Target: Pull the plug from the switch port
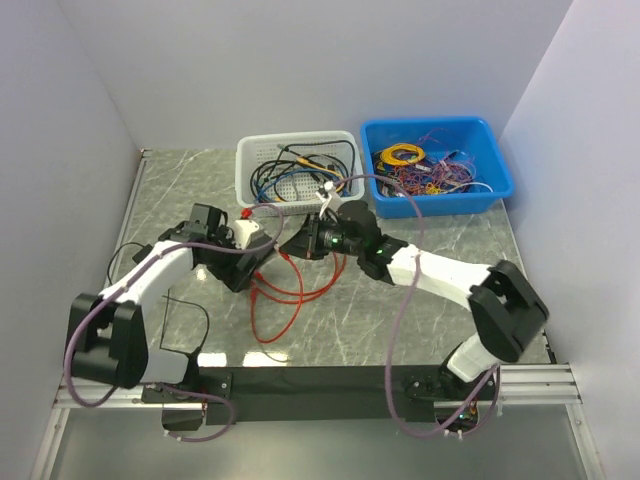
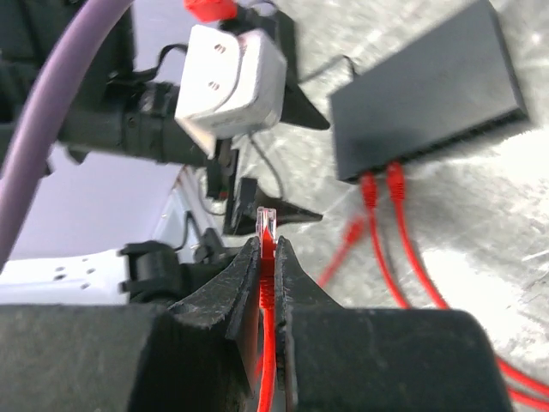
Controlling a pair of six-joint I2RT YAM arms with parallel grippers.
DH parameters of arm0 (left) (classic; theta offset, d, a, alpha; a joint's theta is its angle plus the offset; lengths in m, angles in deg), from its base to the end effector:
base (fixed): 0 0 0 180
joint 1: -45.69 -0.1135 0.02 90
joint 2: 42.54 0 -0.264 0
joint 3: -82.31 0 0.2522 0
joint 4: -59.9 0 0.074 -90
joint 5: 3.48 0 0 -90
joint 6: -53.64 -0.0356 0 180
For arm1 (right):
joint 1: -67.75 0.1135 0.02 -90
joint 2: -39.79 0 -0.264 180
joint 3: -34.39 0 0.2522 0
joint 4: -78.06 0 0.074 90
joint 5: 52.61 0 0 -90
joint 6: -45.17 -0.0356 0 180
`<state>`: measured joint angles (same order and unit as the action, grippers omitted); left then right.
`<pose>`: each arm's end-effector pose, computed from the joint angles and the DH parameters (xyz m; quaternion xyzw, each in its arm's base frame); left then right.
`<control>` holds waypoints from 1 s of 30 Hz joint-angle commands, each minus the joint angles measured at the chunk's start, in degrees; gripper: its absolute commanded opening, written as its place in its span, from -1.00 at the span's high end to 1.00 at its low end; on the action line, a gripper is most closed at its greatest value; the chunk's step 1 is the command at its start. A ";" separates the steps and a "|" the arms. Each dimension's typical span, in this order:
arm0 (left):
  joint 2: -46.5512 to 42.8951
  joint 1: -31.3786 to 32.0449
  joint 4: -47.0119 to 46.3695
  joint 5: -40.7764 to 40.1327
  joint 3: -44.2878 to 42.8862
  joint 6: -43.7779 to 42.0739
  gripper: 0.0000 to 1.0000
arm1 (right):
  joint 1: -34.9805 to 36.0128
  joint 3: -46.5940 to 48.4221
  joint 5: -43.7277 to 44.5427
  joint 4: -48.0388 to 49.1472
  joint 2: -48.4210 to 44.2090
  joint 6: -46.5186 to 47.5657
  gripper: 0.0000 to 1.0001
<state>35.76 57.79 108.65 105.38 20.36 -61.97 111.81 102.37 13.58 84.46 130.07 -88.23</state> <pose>0.2458 -0.0645 0.2033 0.3447 0.9002 -0.1339 0.2300 0.2466 0.2587 0.2526 -0.1288 0.7802 0.5265 0.3122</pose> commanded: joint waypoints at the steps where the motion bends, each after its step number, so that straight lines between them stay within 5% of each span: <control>1: -4.73 -0.85 3.77 1.98 -3.93 0.64 -0.99 | 0.42 3.35 -1.67 -5.03 -6.68 2.44 1.00; 10: -3.95 -5.24 2.90 0.66 -5.43 1.08 -0.99 | 0.25 7.39 -3.27 -9.86 -19.61 4.01 1.00; 16: -3.60 -7.44 2.55 0.57 -6.75 1.70 -0.99 | -5.63 21.44 3.34 -15.86 -19.54 14.56 1.00; 22: -3.51 -9.28 1.85 -1.36 -6.31 2.23 -0.99 | -16.79 38.04 0.61 -6.99 -3.56 10.00 1.00; 30: -2.98 -9.81 1.05 -2.06 -4.99 2.40 -0.99 | -17.60 65.54 6.05 -5.04 28.96 2.18 1.00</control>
<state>32.39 48.26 111.03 103.89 15.97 -60.44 93.82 161.69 17.14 79.58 150.85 -81.84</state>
